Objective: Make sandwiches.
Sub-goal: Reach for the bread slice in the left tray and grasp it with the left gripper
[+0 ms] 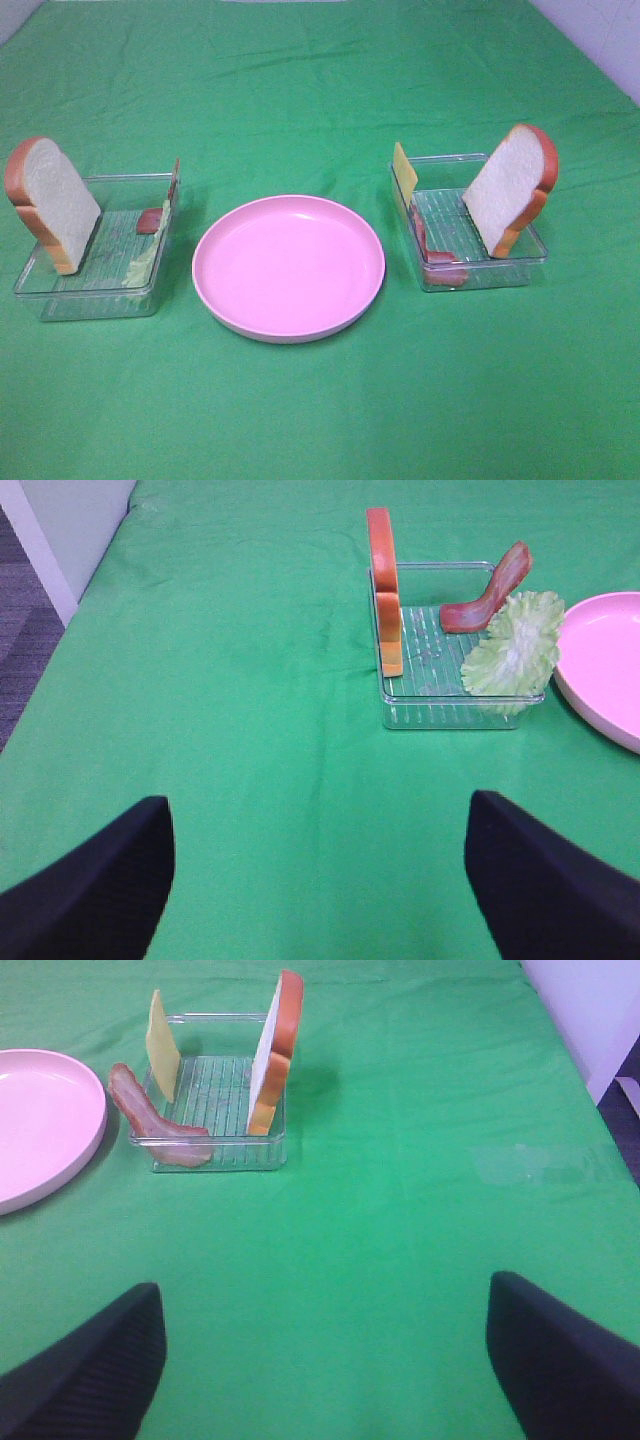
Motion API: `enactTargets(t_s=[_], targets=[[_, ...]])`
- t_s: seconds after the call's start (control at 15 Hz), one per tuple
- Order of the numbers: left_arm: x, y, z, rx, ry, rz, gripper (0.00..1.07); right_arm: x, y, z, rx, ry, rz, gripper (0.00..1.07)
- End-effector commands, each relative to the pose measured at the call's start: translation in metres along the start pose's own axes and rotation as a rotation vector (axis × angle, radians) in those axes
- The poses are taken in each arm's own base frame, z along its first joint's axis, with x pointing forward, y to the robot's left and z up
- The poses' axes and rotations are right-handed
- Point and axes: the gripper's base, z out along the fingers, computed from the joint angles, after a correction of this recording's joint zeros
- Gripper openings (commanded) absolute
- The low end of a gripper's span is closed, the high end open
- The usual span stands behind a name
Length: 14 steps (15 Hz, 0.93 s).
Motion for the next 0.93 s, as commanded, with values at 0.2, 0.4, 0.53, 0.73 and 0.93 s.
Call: enactTargets(t_s=[0.2, 0.4, 0.53, 0.73, 0.93], targets=[[0.0008, -0.0003, -0.0024, 0.009, -0.027, -0.003, 0.76, 0.0009, 0.0002, -0.0016, 0.005, -0.022, -0.011, 0.83], [0.0008, -0.0003, -0.0024, 0.009, -0.027, -0.003, 0.76, 0.0009, 0.0002, -0.0016, 0.005, -0.022, -0.011, 0.83], [0.0008, -0.0003, -0.0024, 0.009, -0.027, -0.003, 0.76, 0.0009, 0.0002, -0.0016, 0.005, -0.022, -0.011, 0.83], [0.0008, -0.0003, -0.0024, 0.009, -0.027, -0.003, 0.76, 0.0009, 0.0002, -0.0016, 0.005, -0.022, -0.011, 0.83], [0.0008, -0.0003, -0.0024, 0.009, -0.027, -0.003, 0.76, 0.0009, 0.0002, -0.0016, 0.005, -0.022, -0.011, 0.83]])
